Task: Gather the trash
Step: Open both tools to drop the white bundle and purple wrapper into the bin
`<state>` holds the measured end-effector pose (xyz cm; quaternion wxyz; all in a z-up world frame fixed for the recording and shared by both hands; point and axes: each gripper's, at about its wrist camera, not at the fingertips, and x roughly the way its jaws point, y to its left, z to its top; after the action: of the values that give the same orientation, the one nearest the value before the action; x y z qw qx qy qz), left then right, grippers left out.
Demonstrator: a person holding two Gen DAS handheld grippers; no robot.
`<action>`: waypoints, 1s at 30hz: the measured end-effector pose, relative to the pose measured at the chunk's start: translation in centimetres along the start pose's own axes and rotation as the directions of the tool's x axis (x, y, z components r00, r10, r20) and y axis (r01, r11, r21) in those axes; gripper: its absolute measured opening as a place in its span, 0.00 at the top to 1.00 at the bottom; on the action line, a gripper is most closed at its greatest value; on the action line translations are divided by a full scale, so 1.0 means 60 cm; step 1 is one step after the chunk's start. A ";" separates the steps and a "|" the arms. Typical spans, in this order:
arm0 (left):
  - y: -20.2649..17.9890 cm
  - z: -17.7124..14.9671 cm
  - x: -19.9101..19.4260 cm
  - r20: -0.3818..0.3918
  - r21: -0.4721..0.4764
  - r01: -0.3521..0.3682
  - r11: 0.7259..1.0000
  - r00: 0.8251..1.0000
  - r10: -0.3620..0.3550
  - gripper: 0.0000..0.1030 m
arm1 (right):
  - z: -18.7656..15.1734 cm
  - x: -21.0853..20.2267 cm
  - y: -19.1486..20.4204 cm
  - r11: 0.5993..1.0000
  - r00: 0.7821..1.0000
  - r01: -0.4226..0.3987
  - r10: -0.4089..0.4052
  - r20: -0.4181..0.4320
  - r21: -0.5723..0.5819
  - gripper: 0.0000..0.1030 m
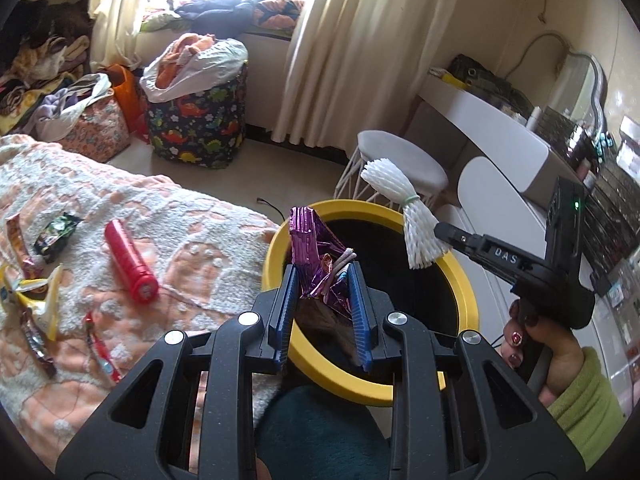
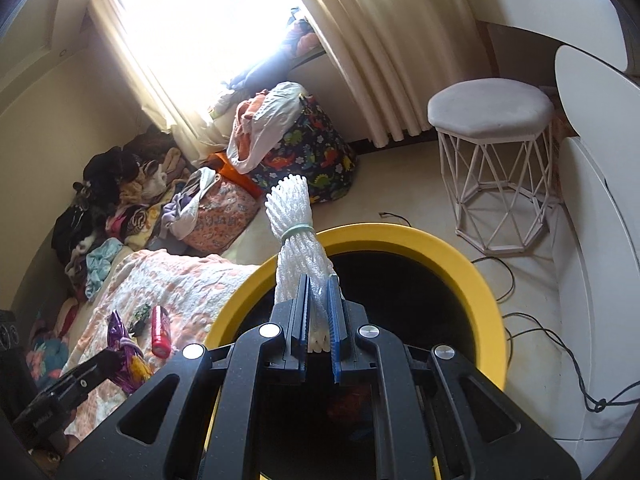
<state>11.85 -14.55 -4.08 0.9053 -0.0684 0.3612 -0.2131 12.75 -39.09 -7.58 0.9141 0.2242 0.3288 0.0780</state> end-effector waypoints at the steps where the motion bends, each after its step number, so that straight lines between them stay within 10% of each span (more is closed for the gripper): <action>1: -0.005 -0.001 0.004 -0.005 0.006 0.002 1.000 1.000 -0.002 0.81 | 0.002 0.001 -0.003 1.000 1.000 0.004 -0.004 -0.002 0.003 0.92; 17: -0.041 -0.017 0.081 -0.094 0.085 0.009 0.996 0.996 -0.001 0.77 | -0.003 0.026 -0.017 0.999 0.993 0.006 -0.009 -0.115 -0.035 0.88; 23: -0.027 -0.017 0.080 -0.055 0.061 -0.024 0.998 0.998 0.027 0.10 | -0.003 0.018 -0.030 0.999 0.997 0.023 -0.019 -0.077 0.042 0.45; 30: -0.008 -0.020 0.066 -0.039 0.033 -0.068 0.997 0.997 0.070 0.10 | -0.003 0.015 -0.038 0.995 0.998 -0.002 0.007 -0.054 0.096 0.35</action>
<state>13.45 -16.70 -7.30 0.9056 -0.0373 0.3781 -0.1886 13.35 -40.78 -9.27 0.8928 0.2662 0.3566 0.0702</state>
